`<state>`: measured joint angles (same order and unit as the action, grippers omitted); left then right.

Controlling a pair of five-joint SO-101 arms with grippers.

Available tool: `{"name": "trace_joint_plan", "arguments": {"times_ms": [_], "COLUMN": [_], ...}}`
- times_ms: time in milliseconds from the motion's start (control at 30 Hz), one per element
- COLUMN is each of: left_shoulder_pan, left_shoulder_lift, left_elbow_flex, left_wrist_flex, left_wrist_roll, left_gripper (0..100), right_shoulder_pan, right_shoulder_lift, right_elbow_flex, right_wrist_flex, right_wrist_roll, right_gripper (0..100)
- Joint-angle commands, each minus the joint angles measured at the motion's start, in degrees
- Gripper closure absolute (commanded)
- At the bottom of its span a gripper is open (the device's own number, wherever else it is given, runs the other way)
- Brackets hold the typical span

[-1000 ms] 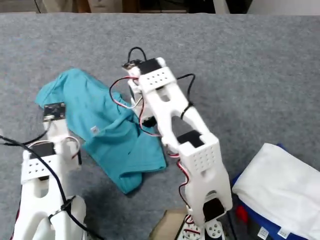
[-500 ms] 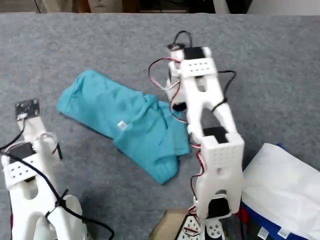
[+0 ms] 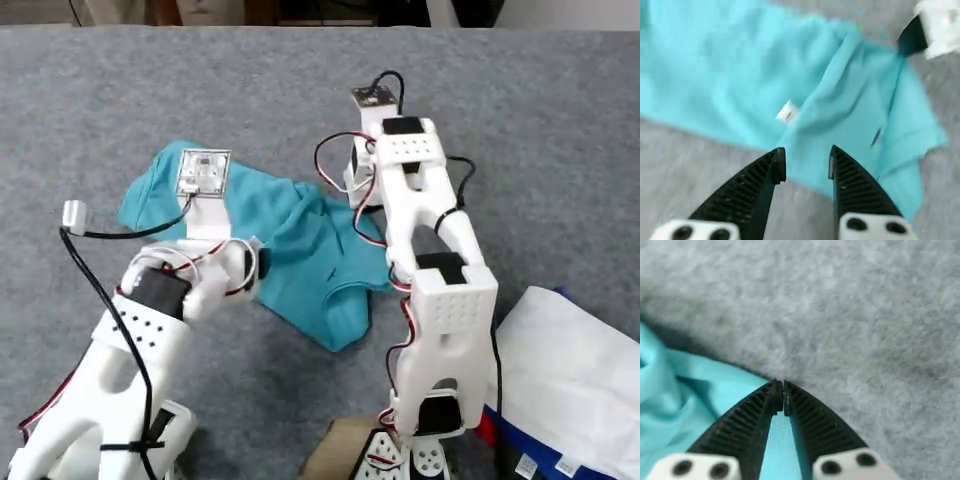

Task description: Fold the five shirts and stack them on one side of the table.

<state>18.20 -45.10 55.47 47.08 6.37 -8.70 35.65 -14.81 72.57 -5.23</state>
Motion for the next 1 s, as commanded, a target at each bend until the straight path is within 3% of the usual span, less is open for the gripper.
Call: {"name": "trace_joint_plan", "arguments": {"times_ms": [0,300,467,533,767,967], "left_shoulder_pan": [1.1,1.2,1.8,2.8,5.9,-2.7], "left_shoulder_lift": [4.4,33.7,38.4,38.4,37.1,28.4], "left_elbow_flex": [1.8,-13.7,-16.4,-15.9,-19.2,-20.0], "left_wrist_flex": [-11.3,-14.6,-14.6,-13.7,0.4,16.4], "left_wrist_roll": [1.2,1.4,1.0,1.0,1.1,-0.4], "left_gripper": [84,85,99,98,98,98], "right_shoulder_pan": [1.0,1.1,1.2,1.2,1.5,1.5], "right_shoulder_lift": [-2.1,-2.5,-2.5,-2.5,-2.5,-2.4], "right_elbow_flex": [0.8,1.4,1.4,1.4,1.4,1.4], "right_wrist_flex": [-1.5,-3.3,-3.3,-3.4,-3.4,-3.6], "right_wrist_roll": [-0.6,-0.6,-0.7,-0.7,-0.7,-0.7], "right_gripper": [99.4,99.4,99.4,99.4,99.4,99.4]}}
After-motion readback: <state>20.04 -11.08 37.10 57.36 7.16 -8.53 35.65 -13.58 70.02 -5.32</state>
